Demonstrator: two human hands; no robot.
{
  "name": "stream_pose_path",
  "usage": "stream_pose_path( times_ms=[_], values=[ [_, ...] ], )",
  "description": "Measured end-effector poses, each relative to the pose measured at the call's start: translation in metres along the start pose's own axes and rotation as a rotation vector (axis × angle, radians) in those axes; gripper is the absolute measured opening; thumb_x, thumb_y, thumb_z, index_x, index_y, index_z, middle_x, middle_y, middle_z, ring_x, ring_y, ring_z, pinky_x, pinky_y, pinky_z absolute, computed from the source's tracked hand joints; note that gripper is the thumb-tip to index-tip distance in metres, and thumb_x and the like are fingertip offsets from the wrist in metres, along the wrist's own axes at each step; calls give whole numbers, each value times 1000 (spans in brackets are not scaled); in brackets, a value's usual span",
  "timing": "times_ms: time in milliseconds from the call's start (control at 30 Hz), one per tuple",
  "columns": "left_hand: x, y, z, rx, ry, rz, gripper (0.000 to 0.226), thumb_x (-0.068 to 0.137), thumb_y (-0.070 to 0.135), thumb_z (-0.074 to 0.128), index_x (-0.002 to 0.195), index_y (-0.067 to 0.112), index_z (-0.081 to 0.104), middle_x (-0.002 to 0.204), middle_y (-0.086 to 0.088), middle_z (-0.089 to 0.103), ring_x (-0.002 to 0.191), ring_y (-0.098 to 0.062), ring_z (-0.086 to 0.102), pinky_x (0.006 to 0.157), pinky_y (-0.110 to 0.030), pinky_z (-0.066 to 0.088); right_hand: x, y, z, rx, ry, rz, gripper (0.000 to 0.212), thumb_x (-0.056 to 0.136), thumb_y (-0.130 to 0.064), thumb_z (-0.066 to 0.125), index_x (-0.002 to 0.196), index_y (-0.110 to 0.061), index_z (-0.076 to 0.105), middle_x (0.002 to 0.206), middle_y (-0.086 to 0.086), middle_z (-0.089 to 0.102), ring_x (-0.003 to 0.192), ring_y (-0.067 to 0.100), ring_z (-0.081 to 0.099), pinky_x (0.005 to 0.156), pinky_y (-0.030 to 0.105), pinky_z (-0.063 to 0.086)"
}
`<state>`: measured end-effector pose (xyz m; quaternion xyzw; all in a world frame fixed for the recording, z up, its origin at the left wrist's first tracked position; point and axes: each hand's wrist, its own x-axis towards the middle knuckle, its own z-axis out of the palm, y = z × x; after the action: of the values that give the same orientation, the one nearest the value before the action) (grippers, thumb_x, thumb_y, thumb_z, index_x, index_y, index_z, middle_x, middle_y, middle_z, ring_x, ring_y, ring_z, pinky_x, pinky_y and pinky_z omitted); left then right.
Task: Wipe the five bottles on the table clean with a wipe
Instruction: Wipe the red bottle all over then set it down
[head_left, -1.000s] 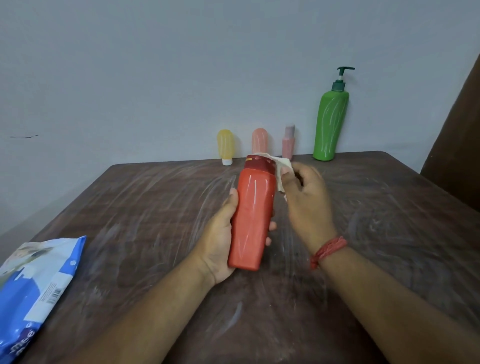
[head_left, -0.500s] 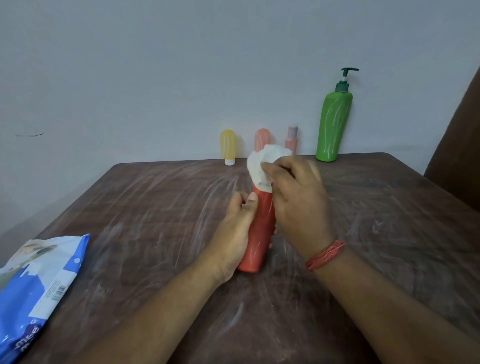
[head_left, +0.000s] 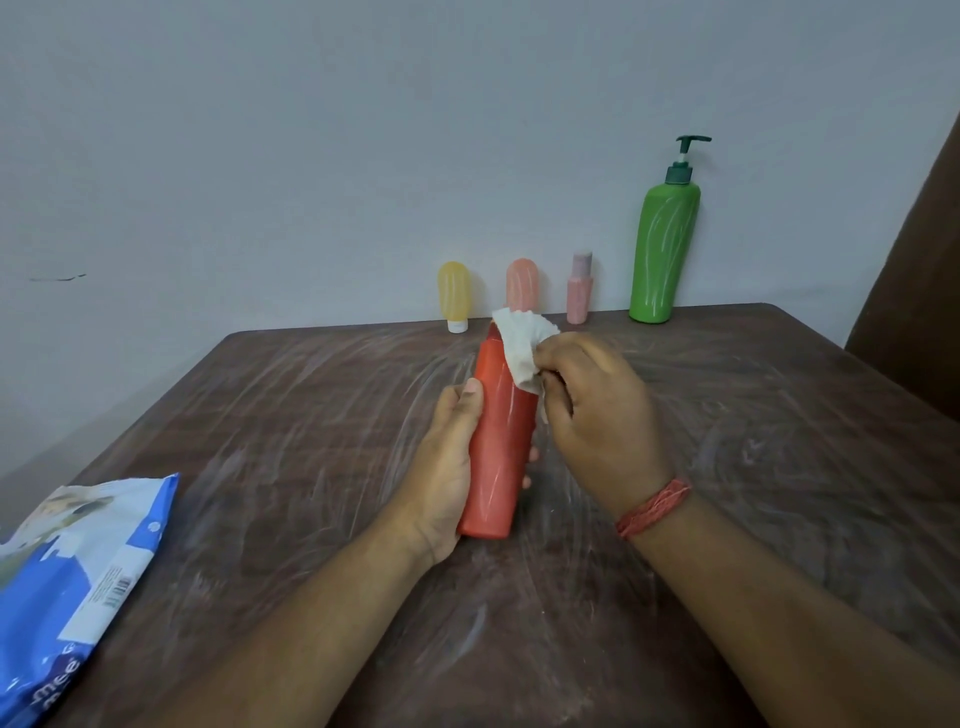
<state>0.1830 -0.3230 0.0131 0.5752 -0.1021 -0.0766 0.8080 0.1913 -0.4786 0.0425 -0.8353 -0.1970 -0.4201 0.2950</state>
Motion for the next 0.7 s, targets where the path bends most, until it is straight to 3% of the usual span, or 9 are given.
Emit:
stream_pose_path(
  times_ms=[133,300,367,467,533,633,700],
  values=[
    [1,2,-4,-7,3,-1,41,99,56,48,127,27,53,109,-17,72,84,-30,69,67,-41,57,-2,-7,0,-13,-76,-64,31,92,-9,66,123,-7,66,103,8,67,96,23,62,84,36,54],
    [0,4,-7,-40,-3,-3,51,98,59,48,132,21,54,107,-17,73,84,-27,71,66,-38,59,-6,-15,0,-29,-60,-142,5,86,-1,72,90,-3,73,95,7,68,90,26,63,78,38,54],
    [1,6,-9,-82,-16,-26,65,94,63,52,138,14,54,110,-20,70,84,-27,70,66,-38,58,-7,-14,0,-33,-98,-186,9,85,1,73,92,-3,74,98,7,70,93,26,64,82,35,54],
    [2,4,-8,-126,-60,-93,76,92,65,52,143,10,48,115,-22,65,87,-28,66,67,-38,57,-1,-6,-3,-42,-30,-48,14,87,1,69,99,-5,74,105,8,71,102,25,65,92,30,49],
    [3,3,-8,-170,-80,-100,70,96,65,47,138,9,57,112,-20,67,86,-26,67,67,-36,57,-3,-6,-4,-47,-49,-62,14,88,-1,69,100,-6,74,108,6,71,104,23,63,92,25,46],
    [4,3,-14,-200,-73,-68,58,101,61,42,122,17,72,107,-16,72,82,-23,70,66,-35,59,-11,-11,-1,-27,-133,-212,15,86,-2,71,100,-6,76,105,4,71,100,23,63,87,30,51],
    [4,4,-14,-214,-93,-83,60,101,61,41,124,15,71,108,-17,71,82,-24,70,65,-34,59,-7,-9,1,-11,-103,-146,19,88,-1,68,105,-7,74,108,5,70,103,23,62,89,30,50]
  ],
)
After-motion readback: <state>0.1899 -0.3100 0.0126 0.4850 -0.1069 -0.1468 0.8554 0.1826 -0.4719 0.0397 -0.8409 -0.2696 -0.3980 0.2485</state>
